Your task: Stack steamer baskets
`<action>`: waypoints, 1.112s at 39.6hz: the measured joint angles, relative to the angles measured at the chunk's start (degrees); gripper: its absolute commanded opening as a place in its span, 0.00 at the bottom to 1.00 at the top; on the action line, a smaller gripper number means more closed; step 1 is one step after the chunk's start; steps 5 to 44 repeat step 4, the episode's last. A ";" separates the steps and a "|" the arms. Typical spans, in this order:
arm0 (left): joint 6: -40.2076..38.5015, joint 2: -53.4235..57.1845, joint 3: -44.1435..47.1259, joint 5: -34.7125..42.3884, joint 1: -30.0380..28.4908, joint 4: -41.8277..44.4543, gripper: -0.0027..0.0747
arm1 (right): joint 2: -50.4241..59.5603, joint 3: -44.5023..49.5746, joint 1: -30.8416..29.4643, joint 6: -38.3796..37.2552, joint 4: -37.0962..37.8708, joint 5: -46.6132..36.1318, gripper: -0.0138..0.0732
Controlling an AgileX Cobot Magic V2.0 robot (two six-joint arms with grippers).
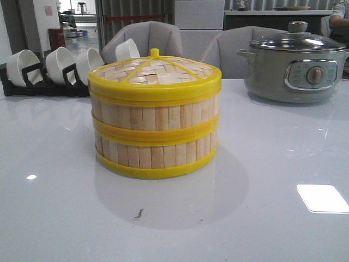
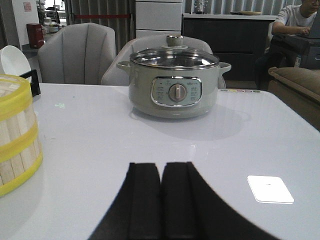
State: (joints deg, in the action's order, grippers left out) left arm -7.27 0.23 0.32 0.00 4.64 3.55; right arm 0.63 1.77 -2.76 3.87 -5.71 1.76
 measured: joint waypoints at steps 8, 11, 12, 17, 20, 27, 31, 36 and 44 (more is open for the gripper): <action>0.00 0.00 0.00 0.00 0.00 0.00 0.14 | 0.00 0.00 0.00 0.00 0.00 0.00 0.24; 0.00 0.00 0.00 0.00 0.00 0.00 0.14 | 0.00 0.00 0.00 0.00 0.00 0.00 0.24; 0.00 0.00 0.00 0.00 0.00 0.00 0.14 | 0.00 0.00 0.00 0.00 0.00 0.00 0.24; 0.00 0.00 0.00 0.00 0.00 0.00 0.14 | 0.00 0.00 0.00 0.00 0.00 0.00 0.24; 0.00 0.00 0.00 0.00 0.00 0.00 0.14 | 0.00 0.00 0.00 0.00 0.00 0.00 0.24; 0.00 0.00 0.00 0.00 0.00 0.00 0.14 | 0.00 0.00 0.00 0.00 0.00 0.00 0.24; 0.00 0.00 0.00 0.00 0.00 0.00 0.14 | 0.00 0.00 0.00 0.00 0.00 0.00 0.24; 0.00 0.00 0.00 0.00 0.00 0.00 0.14 | 0.00 0.00 0.00 0.00 0.00 0.00 0.24; 0.00 0.00 0.00 0.00 0.00 0.00 0.14 | 0.00 0.00 0.00 0.00 0.00 0.00 0.24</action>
